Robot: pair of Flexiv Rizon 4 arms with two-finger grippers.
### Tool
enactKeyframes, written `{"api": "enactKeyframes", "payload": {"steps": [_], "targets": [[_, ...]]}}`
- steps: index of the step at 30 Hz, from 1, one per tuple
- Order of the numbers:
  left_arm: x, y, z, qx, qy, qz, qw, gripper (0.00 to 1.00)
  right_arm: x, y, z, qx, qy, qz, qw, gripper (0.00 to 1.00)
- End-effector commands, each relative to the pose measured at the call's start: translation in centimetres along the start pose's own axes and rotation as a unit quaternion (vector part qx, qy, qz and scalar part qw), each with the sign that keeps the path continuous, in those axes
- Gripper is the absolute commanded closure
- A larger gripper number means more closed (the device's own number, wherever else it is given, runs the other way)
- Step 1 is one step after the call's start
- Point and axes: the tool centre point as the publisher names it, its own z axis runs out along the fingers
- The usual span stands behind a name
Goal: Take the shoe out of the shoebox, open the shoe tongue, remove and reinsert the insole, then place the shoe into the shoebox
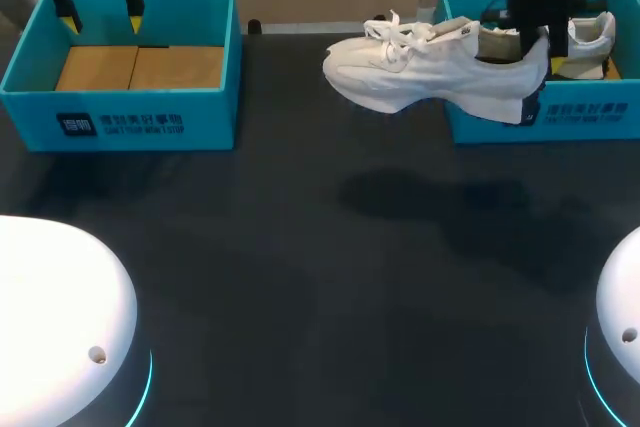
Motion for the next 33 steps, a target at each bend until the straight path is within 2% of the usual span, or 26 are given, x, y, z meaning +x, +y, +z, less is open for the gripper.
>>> {"api": "enactKeyframes", "payload": {"steps": [1,14,17,23,28,33], "targets": [[0.0,0.0,0.0,0.0,0.0,0.0,1.0,0.0,-0.3,0.0,0.0,0.0,0.003,0.0,1.0,1.0],[0.0,0.0,0.0,0.0,0.0,0.0,1.0,0.0,-0.3,0.0,0.0,0.0,0.003,0.0,1.0,1.0],[0.0,0.0,0.0,0.0,0.0,0.0,1.0,0.0,1.4,-1.5,-0.7,-0.01,-0.002,-0.031,0.999,1.0],[0.0,0.0,0.0,0.0,0.0,0.0,1.0,0.0,3.7,-4.9,-1.5,-0.02,0.003,-0.035,0.999,1.0],[0.0,0.0,0.0,0.0,0.0,0.0,1.0,0.0,5.9,-7.8,-2.1,-0.015,0.001,-0.045,0.999,1.0],[0.0,0.0,0.0,0.0,0.0,0.0,1.0,0.0,7.3,-10.1,-2.3,-0.011,-0.021,-0.044,0.999,1.0]]}}
